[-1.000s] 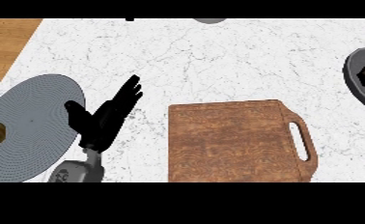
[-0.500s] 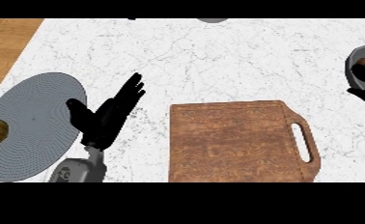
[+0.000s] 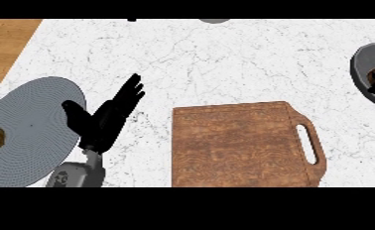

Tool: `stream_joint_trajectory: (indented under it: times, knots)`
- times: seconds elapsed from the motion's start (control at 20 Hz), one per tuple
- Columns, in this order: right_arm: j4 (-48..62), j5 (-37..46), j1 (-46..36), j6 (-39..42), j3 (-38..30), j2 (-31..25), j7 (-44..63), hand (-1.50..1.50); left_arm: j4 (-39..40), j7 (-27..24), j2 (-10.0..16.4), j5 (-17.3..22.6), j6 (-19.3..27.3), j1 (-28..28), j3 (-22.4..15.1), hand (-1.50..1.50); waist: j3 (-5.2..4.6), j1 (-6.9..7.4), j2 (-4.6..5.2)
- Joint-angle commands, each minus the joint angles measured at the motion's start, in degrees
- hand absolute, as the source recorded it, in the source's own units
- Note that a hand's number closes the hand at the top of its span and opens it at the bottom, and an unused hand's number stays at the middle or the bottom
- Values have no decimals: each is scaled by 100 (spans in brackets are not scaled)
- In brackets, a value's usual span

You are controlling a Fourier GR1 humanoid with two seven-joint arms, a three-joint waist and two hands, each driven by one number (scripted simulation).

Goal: Pick the cupcake from the cutting board and place it in the pan

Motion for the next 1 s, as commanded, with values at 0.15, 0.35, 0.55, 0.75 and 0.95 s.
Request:
stream_joint_trajectory:
  times: [0.15, 0.35, 0.55, 0.75, 0.95]
  knots:
    - [194, -52, 387, 1649, -30, -544, -110, -150, -164, 91, 46, -52, 69, -8, 18, 0, 15, -69, -11]
    - [109, -77, 579, 2339, -37, -713, -361, -150, -40, -108, 29, 1, -29, 228, 29, 0, 16, -87, -16]
    - [-15, -99, 777, 2867, -24, -882, -462, -150, -19, -138, -13, -75, 42, 197, 5, 0, 27, -184, -27]
    - [-189, -144, 908, 3010, -31, -922, -508, -150, -40, -53, -115, -34, 116, 86, 3, 0, 35, -234, -36]
    - [-336, -161, 1091, 3233, 6, -1032, -523, -150, -114, -76, 3, -13, 59, 292, 62, 0, 32, -201, -69]
